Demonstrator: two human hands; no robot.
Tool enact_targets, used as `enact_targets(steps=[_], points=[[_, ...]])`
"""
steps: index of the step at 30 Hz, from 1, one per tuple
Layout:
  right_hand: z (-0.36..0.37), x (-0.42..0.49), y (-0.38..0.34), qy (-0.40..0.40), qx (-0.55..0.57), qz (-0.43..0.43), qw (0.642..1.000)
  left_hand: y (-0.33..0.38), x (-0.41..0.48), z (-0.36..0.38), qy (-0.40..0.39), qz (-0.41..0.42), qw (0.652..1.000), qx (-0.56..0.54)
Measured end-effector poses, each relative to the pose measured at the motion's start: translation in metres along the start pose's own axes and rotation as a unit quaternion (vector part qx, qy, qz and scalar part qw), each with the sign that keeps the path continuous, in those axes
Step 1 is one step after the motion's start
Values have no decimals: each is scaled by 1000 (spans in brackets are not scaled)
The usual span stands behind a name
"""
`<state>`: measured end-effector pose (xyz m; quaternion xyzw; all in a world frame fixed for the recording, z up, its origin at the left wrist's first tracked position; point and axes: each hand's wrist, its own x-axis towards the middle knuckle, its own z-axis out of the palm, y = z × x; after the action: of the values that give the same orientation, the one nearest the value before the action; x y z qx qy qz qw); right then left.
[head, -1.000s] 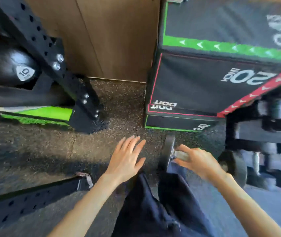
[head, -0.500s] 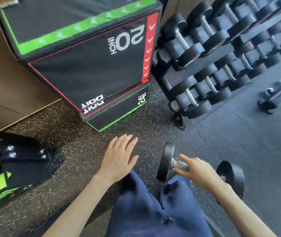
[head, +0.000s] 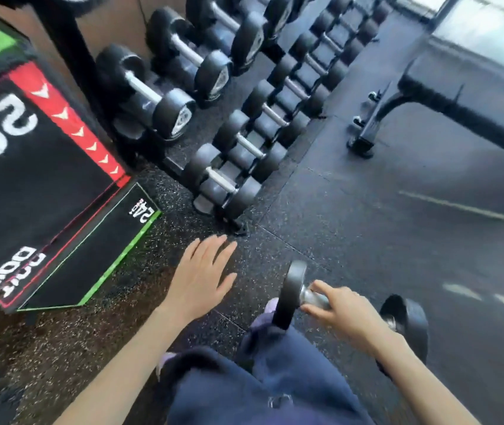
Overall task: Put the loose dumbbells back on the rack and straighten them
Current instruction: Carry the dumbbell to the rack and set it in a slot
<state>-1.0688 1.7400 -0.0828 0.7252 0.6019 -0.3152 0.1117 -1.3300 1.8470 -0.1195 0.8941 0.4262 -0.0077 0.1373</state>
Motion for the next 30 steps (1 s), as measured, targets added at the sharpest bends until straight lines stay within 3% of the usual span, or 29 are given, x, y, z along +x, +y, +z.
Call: enact_targets(steps=[7, 12, 21, 30], points=[[-86, 16, 91, 88, 4, 30, 996, 85, 120, -27, 17, 92, 995, 21], [-108, 39, 130, 85, 74, 61, 992, 107, 186, -40, 21, 137, 989, 48], [-143, 125, 176, 49, 119, 115, 985, 101, 340, -40, -3, 200, 977, 73], [-287, 233, 218, 126, 124, 122, 977, 74, 513, -85, 2, 224, 971, 88]])
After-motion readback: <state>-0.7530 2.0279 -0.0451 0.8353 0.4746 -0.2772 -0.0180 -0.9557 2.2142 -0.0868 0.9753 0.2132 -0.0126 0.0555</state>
